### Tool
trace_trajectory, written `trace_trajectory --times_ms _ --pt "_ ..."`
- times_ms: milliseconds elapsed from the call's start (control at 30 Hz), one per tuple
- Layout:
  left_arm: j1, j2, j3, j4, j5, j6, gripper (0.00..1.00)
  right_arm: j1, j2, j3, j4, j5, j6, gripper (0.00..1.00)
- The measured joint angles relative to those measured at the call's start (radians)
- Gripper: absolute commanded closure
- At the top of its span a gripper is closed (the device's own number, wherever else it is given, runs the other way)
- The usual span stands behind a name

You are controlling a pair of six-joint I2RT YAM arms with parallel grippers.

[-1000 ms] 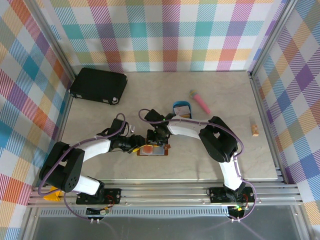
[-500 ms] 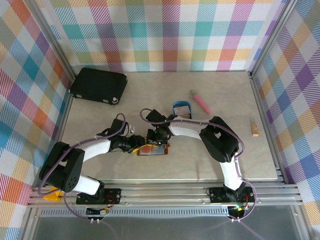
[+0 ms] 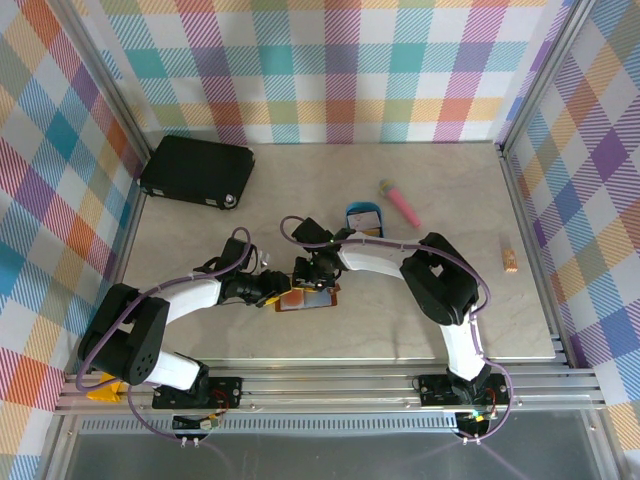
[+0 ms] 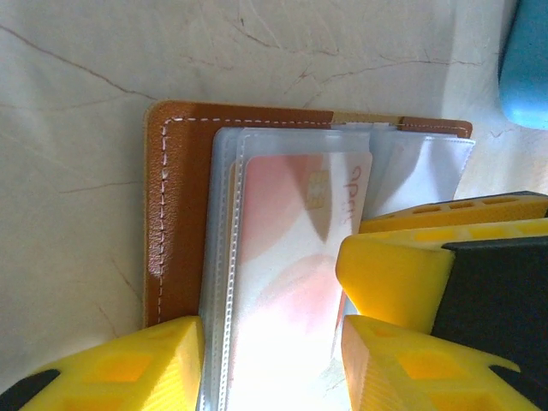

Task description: Put the credit cards into the card holder

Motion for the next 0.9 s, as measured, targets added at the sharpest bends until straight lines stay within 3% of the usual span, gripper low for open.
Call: trace_trajectory --times_ms 200,367,667,800,900 --pt "0.0 0.0 0.0 0.002 0.003 0.0 0.53 0.0 -0.064 0.005 -0.082 0.067 -0.045 0.66" --pt "0.0 0.0 0.0 0.006 0.005 0.009 0.53 -0.033 -0.204 -0.036 -0.098 0.083 -0.115 0.62" --pt "0.0 0.012 0.06 -0.001 0.003 0.045 0.52 -0.252 -0.528 -0.257 0.023 0.003 -0.426 0.57" --pt "0.0 0.008 0.081 -0.008 -0.005 0.053 0.52 -0.295 -0.548 -0.27 0.017 -0.026 -0.494 0.57" --pt "0.0 -0.001 0.085 -0.032 -0.009 0.059 0.52 -0.249 -0.512 -0.228 -0.027 -0.021 -0.5 0.58"
